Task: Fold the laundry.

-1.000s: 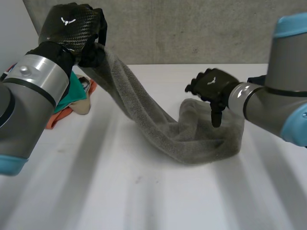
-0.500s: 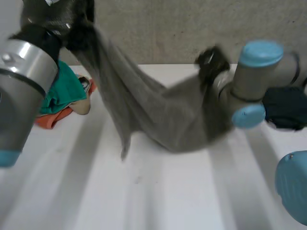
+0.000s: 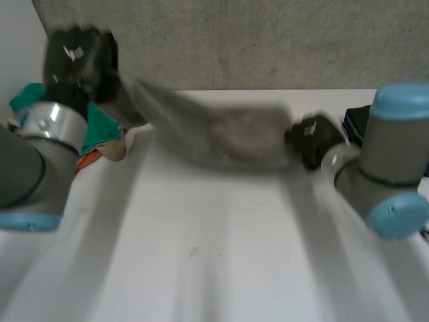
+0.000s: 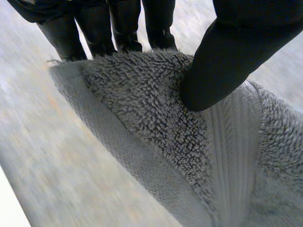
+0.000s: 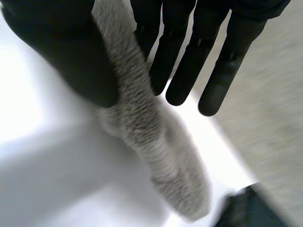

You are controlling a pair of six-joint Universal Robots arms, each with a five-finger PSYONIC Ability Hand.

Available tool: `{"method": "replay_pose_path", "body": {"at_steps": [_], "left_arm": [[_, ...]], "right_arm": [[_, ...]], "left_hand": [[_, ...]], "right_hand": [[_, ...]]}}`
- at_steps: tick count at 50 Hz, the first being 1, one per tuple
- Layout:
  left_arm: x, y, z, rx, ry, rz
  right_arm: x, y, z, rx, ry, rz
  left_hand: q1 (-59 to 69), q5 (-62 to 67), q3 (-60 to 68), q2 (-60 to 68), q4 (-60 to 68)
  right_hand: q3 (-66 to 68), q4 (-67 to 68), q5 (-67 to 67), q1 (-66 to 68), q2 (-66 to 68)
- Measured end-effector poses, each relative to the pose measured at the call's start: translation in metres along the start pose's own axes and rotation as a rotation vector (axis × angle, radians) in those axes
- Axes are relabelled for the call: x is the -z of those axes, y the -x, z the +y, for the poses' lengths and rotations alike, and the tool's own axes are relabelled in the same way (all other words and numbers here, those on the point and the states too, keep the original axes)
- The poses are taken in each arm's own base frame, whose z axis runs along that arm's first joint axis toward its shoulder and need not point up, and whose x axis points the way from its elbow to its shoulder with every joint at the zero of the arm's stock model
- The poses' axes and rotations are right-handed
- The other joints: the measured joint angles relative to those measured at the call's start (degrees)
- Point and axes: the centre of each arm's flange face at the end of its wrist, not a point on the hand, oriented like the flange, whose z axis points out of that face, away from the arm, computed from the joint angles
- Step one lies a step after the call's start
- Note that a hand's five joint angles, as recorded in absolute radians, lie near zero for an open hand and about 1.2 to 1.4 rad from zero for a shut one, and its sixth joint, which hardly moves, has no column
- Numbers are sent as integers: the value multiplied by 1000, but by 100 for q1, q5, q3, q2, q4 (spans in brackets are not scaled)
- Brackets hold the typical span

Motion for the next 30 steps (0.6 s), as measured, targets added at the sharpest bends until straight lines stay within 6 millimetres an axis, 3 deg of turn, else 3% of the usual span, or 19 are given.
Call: {"method": "replay_pose_path", "body": {"at_steps": [1,3,6,12,15,21,25,30], "left_arm": [[8,-4,13,1,45,18],[17,-9,26,3,93,42],[27,-14,39,7,142,73],[38,-18,44,12,190,109],[41,-17,38,14,190,113],[47,-16,23,16,173,114],[54,-17,14,18,157,119],[61,-19,5,21,140,128]], "right_arm": [[7,11,11,5,39,-45],[15,23,23,15,87,-93],[22,28,32,30,130,-122],[20,7,16,47,98,-62],[19,-13,-10,56,32,-4],[15,-32,-39,62,-22,20],[-2,-31,-43,65,-21,-27],[-33,-22,-34,66,-8,-88]], "left_hand": [[0,0,0,0,0],[0,0,0,0,0],[0,0,0,0,0],[0,0,1,0,0],[0,0,1,0,0],[0,0,1,0,0],[0,0,1,0,0],[0,0,1,0,0]], "right_hand": [[-1344,-1339,-1466,-1375,-1382],[-3053,-2944,-3149,-3148,-3133],[-4312,-4302,-4460,-4392,-4302],[-4420,-4424,-4529,-4426,-4377],[-4420,-4424,-4529,-4426,-4377],[-4420,-4424,-4528,-4426,-4377],[-4418,-4422,-4524,-4425,-4377],[-4397,-4408,-4441,-4405,-4360]]}}
